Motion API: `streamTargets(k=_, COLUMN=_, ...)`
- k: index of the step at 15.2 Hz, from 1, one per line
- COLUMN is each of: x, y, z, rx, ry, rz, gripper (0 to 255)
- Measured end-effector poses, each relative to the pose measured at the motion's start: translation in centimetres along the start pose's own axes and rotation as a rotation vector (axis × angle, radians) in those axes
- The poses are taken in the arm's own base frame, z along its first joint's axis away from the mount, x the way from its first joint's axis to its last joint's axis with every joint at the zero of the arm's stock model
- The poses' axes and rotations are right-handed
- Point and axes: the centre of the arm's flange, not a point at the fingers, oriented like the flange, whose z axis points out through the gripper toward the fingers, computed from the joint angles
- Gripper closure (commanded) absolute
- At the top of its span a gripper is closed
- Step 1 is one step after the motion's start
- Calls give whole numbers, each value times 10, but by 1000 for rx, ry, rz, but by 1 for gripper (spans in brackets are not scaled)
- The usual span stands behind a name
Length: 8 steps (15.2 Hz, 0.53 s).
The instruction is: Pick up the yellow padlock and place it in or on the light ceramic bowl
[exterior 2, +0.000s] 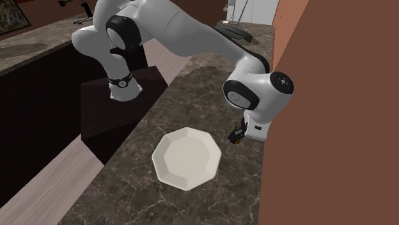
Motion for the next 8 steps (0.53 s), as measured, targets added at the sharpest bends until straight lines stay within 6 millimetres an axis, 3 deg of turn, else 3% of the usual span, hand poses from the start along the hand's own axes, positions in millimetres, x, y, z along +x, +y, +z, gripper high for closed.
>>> streamTargets(k=3, x=0, y=0, z=0, rx=0, ry=0, rz=0, gripper=0)
streamTargets(k=4, x=0, y=0, z=0, rx=0, ry=0, rz=0, gripper=255)
streamTargets(k=8, x=1, y=1, z=-1, rx=0, ry=2, rz=1, gripper=255)
